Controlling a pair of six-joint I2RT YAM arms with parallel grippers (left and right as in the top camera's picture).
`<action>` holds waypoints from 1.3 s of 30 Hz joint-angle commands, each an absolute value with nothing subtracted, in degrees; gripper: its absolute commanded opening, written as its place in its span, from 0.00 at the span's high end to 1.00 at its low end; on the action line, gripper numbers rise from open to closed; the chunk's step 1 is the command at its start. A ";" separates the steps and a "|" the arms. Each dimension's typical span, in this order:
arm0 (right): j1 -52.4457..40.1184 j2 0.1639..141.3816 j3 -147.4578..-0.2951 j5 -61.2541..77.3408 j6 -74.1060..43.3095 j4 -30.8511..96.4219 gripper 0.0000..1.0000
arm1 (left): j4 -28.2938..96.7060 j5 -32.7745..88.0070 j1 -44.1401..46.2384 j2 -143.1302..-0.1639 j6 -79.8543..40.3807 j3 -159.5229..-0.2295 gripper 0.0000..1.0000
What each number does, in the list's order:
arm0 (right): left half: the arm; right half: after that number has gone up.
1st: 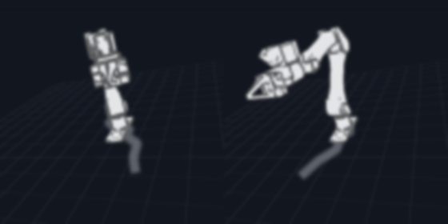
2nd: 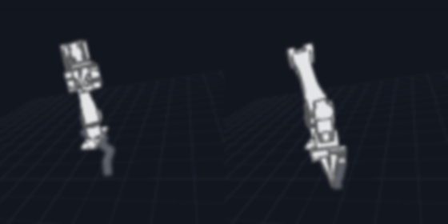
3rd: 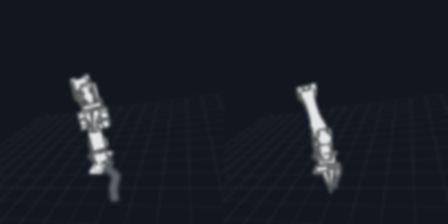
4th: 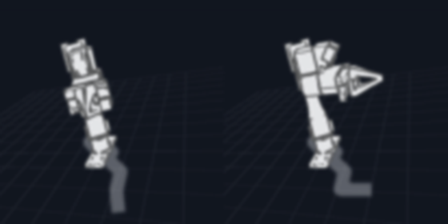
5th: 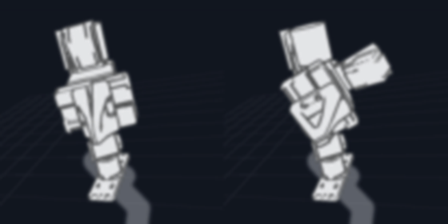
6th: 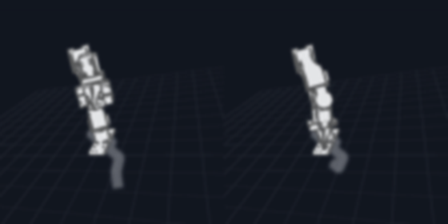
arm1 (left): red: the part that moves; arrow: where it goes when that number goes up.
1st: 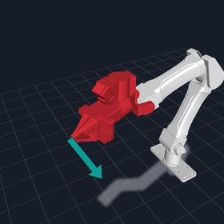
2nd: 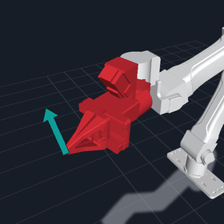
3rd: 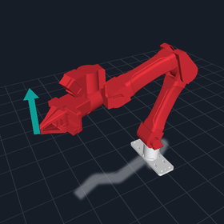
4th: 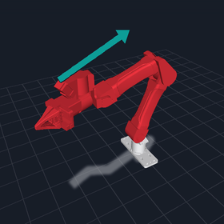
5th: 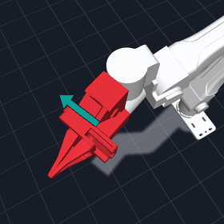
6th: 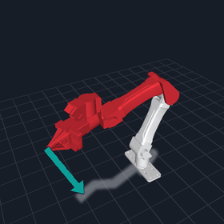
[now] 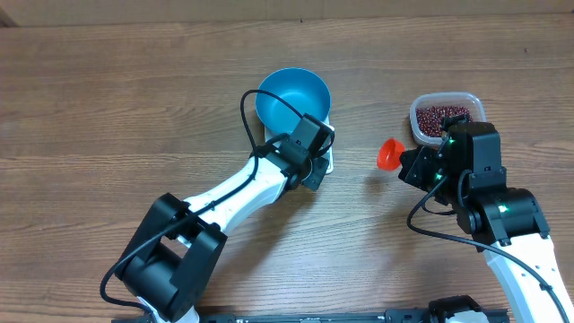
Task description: Scoop item into bowl and weigh 150g on scale
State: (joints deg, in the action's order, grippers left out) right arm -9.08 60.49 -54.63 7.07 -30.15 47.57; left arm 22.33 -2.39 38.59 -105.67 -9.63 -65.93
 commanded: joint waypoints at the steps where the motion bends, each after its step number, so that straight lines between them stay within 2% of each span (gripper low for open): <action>1: -8.91 60.14 -56.42 7.11 -29.87 47.31 0.96 | 22.33 -11.11 41.87 -106.50 -12.03 -65.69 0.96; 10: -8.93 60.14 -56.42 7.16 -29.89 47.31 0.96 | 22.83 -22.83 45.39 -106.26 -11.57 -65.71 0.96; 39: -8.93 60.14 -56.42 7.66 -29.45 47.31 0.96 | 18.09 -19.88 43.79 -108.75 -11.60 -65.71 0.96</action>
